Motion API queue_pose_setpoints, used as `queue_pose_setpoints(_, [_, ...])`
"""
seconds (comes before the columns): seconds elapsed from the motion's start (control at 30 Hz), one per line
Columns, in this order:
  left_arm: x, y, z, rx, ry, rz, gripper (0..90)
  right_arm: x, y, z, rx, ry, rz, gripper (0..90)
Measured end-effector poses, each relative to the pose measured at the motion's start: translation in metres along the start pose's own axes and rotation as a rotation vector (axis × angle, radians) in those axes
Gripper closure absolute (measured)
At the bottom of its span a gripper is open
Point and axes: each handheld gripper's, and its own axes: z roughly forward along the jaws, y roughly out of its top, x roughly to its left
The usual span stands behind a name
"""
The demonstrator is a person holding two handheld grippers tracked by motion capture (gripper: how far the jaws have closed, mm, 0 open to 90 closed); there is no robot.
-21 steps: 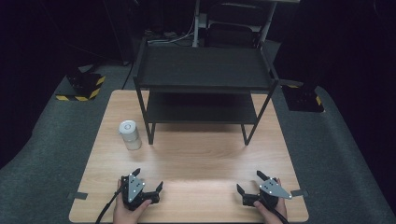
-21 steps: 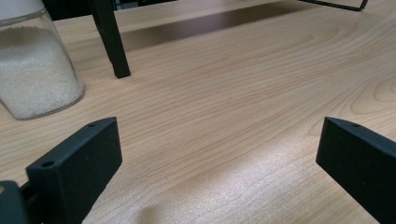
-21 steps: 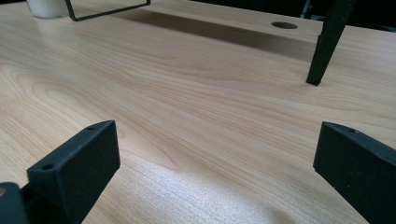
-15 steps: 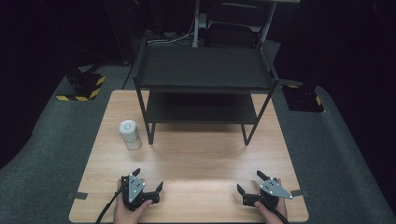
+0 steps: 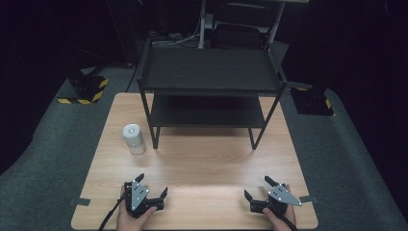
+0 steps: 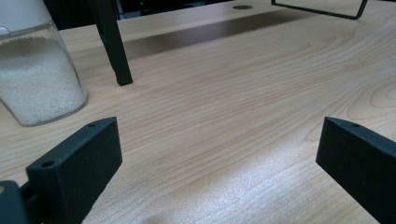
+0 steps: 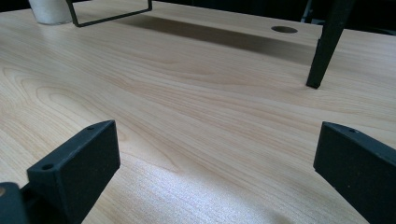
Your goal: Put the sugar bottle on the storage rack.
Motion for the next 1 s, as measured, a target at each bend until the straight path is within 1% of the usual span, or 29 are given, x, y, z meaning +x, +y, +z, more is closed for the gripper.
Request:
queue_pose_setpoints(0.17, [-0.001,0.002,-0.005,-0.032,0.0,-0.001,0.5,0.0,0.0,0.0,-0.001,0.0,-0.001,0.0])
queue_pose_setpoints(0.3, [-0.004,0.008,-0.012,-0.063,0.011,0.003,0.5,0.0,0.0,0.0,-0.001,0.003,-0.003,0.0])
queue_pose_setpoints(0.33, [-0.004,0.008,-0.012,-0.063,0.011,0.003,0.5,0.0,0.0,0.0,-0.001,0.003,-0.003,0.0])
queue_pose_setpoints(0.37, [-0.004,0.011,-0.015,-0.074,0.017,0.013,0.6,0.0,-0.001,0.0,-0.003,0.004,-0.008,0.0])
queue_pose_setpoints(0.43, [-0.005,0.016,-0.018,-0.075,0.031,0.021,0.6,0.0,-0.001,0.0,-0.005,0.004,-0.013,0.0])
queue_pose_setpoints(0.53, [-0.003,0.021,-0.02,-0.083,0.043,0.015,0.5,0.0,-0.001,-0.001,-0.008,0.008,-0.014,0.0])
queue_pose_setpoints(0.57, [-0.002,0.023,-0.02,-0.092,0.048,0.001,0.5,0.0,-0.001,-0.001,-0.008,0.009,-0.012,0.0])
queue_pose_setpoints(0.6, [0.0,0.028,-0.022,-0.106,0.058,0.004,0.6,0.0,-0.001,0.0,-0.008,0.009,-0.01,0.0])
queue_pose_setpoints(0.73, [0.002,0.037,-0.024,-0.138,0.079,0.0,0.5,0.001,-0.001,0.0,-0.005,-0.001,-0.006,0.0])
queue_pose_setpoints(0.8, [0.004,0.042,-0.024,-0.155,0.087,-0.003,0.6,0.002,-0.001,0.0,-0.005,-0.004,-0.008,0.0])
queue_pose_setpoints(0.9, [0.005,0.047,-0.024,-0.173,0.114,-0.016,0.5,0.002,0.0,0.0,-0.002,-0.007,-0.009,0.0])
queue_pose_setpoints(1.0, [0.008,0.05,-0.021,-0.181,0.132,-0.022,0.5,0.002,-0.001,0.0,-0.005,-0.006,-0.007,0.0])
